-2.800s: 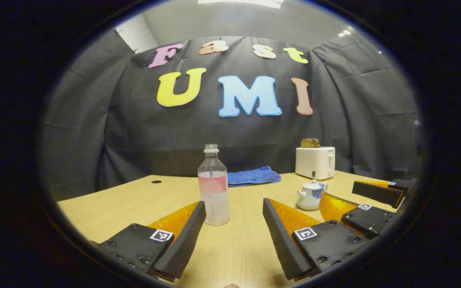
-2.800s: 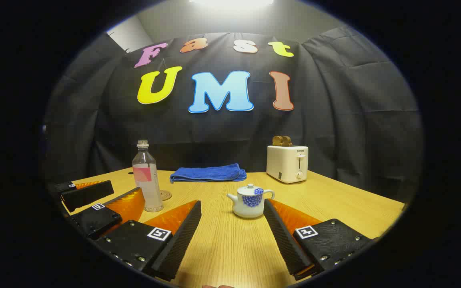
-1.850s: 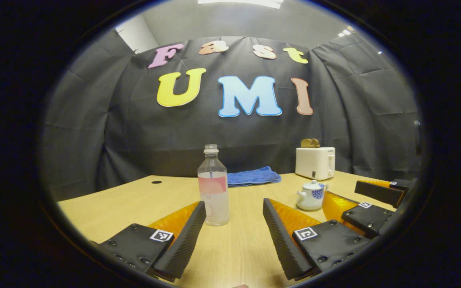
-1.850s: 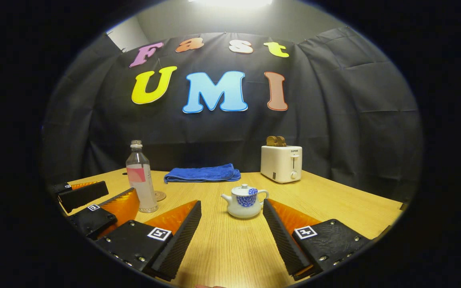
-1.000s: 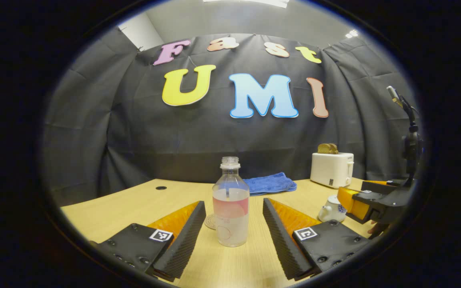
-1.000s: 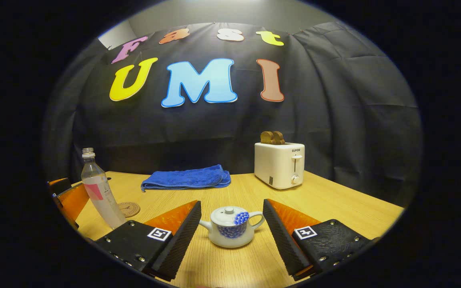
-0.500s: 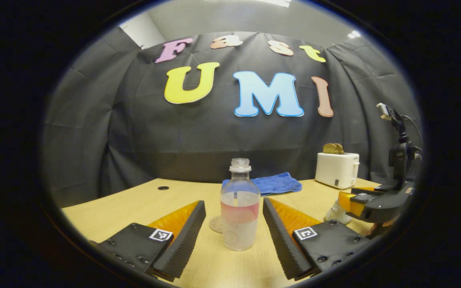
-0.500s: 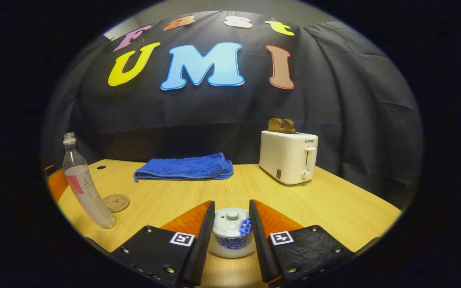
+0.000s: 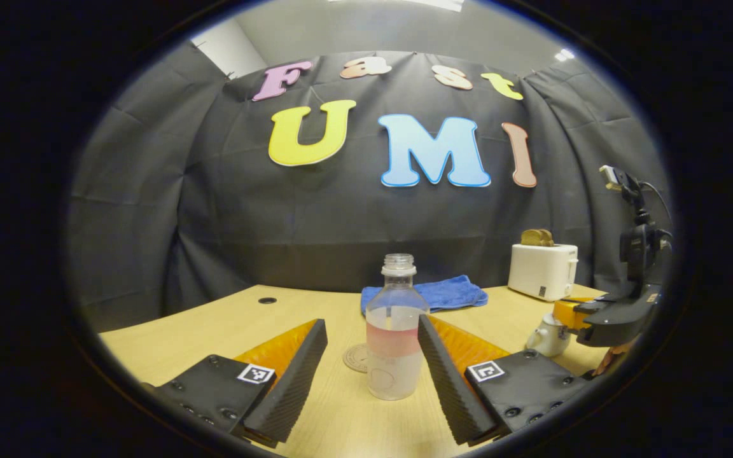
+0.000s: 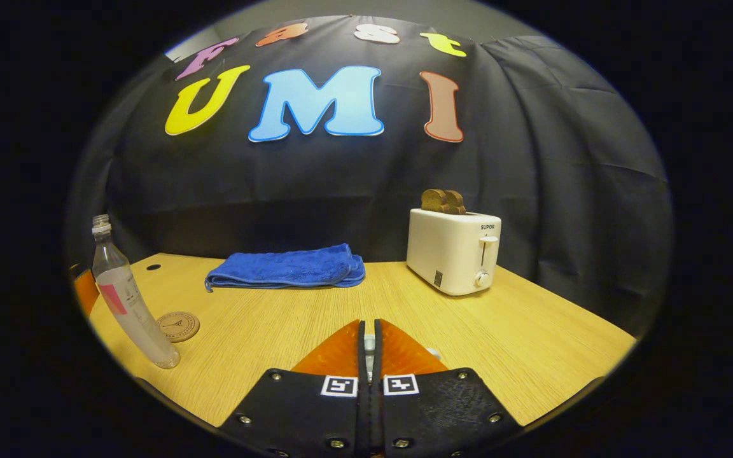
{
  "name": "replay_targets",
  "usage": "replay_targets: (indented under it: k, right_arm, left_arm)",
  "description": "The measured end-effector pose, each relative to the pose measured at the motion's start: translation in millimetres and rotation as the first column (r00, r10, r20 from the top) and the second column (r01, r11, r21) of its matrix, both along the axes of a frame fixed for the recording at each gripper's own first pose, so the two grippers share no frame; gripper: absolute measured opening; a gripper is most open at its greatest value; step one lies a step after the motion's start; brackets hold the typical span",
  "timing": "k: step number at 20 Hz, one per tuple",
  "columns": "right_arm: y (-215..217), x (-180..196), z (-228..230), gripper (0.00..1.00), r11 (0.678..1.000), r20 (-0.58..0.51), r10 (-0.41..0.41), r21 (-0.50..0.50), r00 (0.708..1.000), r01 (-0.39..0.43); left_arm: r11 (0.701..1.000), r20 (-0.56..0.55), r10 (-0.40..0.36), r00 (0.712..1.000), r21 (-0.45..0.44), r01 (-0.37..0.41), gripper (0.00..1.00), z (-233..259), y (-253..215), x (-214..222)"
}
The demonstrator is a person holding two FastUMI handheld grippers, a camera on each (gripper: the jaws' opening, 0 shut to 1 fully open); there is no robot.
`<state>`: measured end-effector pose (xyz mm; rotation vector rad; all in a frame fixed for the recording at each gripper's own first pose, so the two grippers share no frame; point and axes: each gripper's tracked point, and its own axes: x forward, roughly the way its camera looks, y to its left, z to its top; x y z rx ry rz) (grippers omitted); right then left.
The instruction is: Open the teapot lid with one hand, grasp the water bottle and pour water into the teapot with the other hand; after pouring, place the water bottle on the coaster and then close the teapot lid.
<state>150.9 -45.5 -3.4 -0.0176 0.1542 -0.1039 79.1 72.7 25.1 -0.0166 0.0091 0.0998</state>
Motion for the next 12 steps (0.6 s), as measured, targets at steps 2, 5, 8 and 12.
replay_targets:
  k: [2,5,8,12]
  right_arm:
    - [1.6,-4.3,10.3,0.01,1.000,0.031,0.006,-0.003,1.000,-0.006]
    - [6.9,-11.7,22.3,0.01,1.000,0.060,0.027,0.003,0.998,-0.028]
    - [11.5,-18.4,26.2,0.00,0.999,0.072,0.047,-0.028,0.996,-0.046]
    - [17.0,-24.4,26.2,0.01,0.997,0.073,0.069,-0.030,0.995,-0.067]
  left_arm:
    - [1.000,-0.003,0.015,1.000,0.011,-0.015,0.99,-0.1,4.2,2.8]
    - [1.000,-0.005,0.017,1.000,0.010,-0.017,0.99,-2.7,2.0,8.5]
    - [0.999,0.005,-0.022,1.000,0.037,0.022,0.99,0.6,-14.0,13.2]
    - [0.998,-0.001,-0.017,1.000,0.068,0.017,0.99,-2.7,-17.7,20.7]
